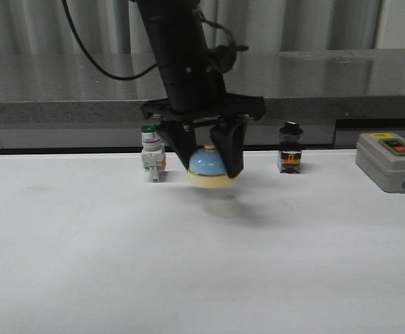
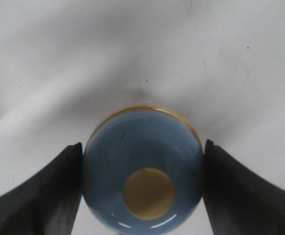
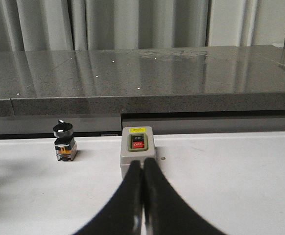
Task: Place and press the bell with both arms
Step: 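Carry the bell with the left gripper toward the table centre, then set the bell down, open the left gripper and lift away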
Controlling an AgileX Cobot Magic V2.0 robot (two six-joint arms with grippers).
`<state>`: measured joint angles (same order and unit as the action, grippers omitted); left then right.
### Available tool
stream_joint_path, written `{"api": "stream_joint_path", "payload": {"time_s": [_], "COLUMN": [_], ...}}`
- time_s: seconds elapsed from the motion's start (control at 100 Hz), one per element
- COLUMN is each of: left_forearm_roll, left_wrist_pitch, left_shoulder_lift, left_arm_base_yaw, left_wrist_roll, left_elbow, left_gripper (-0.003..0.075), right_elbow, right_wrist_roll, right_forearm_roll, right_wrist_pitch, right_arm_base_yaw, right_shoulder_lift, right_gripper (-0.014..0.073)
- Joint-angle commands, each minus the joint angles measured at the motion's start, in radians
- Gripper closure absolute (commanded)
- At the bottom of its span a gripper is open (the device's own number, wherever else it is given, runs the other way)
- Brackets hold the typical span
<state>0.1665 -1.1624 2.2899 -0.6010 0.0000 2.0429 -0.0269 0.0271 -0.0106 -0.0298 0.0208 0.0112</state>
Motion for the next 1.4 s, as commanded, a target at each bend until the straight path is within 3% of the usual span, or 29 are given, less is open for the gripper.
{"api": "stream_joint_path", "payload": {"time_s": [0.0,0.09,0.16,0.33,0.42,0.63,0.74,1.15,1.39], "left_forearm_roll": [0.023,0.032,0.037,0.047,0.047,0.047,0.044,-0.034,-0.100], "left_wrist_pitch": [0.014,0.014,0.012,0.010,0.010,0.004,0.011,0.024,0.024], "left_shoulder_lift": [-0.042,-0.026,-0.023,-0.019,-0.019,-0.023,-0.044,-0.179,-0.254], "left_arm_base_yaw": [-0.009,-0.009,-0.009,-0.009,-0.009,-0.009,-0.009,-0.005,-0.002], "left_wrist_roll": [0.000,0.000,0.000,0.000,0.000,0.000,0.000,-0.015,-0.064], "left_elbow": [0.030,0.030,0.030,0.030,0.030,0.033,0.040,0.040,0.040], "left_gripper": [0.0528,0.0504,0.0435,0.0162,0.0147,0.0197,0.0258,0.0740,0.0741], "right_elbow": [0.016,0.016,0.016,0.016,0.016,0.016,0.016,0.016,0.016], "right_wrist_roll": [-0.003,-0.003,-0.003,-0.003,-0.003,-0.003,-0.003,-0.003,-0.003], "right_forearm_roll": [0.011,0.011,0.011,0.011,0.011,0.011,0.011,0.011,0.011], "right_wrist_pitch": [0.081,0.081,0.081,0.081,0.081,0.081,0.081,0.081,0.081], "right_arm_base_yaw": [0.004,0.004,0.004,0.004,0.004,0.004,0.004,0.004,0.004], "right_shoulder_lift": [0.013,0.013,0.013,0.013,0.013,0.013,0.013,0.013,0.013], "right_gripper": [0.0654,0.0654,0.0654,0.0654,0.0654,0.0654,0.0654,0.0654,0.0654]}}
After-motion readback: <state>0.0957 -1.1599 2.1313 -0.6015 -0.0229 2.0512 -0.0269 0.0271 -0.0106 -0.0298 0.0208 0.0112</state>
